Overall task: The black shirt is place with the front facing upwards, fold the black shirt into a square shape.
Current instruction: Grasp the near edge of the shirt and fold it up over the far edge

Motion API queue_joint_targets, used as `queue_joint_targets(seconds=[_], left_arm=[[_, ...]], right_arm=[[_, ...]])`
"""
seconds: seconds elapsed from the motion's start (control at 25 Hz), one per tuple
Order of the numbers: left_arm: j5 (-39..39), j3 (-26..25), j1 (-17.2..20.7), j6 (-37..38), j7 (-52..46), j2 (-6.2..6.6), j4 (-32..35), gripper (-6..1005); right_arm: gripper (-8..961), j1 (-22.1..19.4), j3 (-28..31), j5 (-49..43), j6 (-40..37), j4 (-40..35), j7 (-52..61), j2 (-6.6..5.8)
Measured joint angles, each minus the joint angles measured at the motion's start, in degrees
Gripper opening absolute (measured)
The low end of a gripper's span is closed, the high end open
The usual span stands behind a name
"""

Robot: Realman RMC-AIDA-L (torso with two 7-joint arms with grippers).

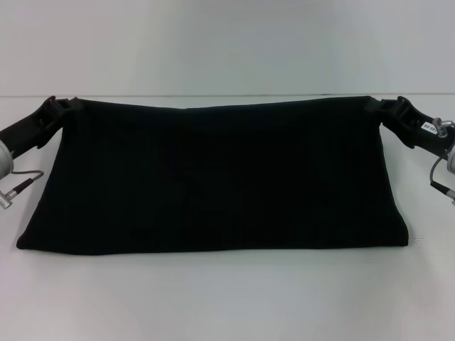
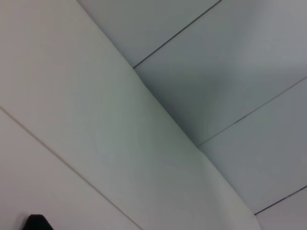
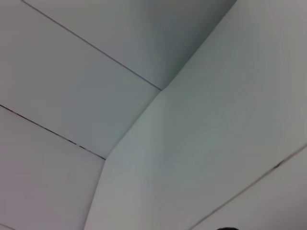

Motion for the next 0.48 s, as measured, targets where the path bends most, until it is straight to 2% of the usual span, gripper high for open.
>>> queue_joint_targets(seconds=[0.48], left_arm=[[-1.92, 0.02, -1.67, -6.15, 3.23, -1.38, 0.02, 12]], right_arm=[[66, 1.76, -1.82, -0.15, 4.21, 0.00, -1.01, 0.52]])
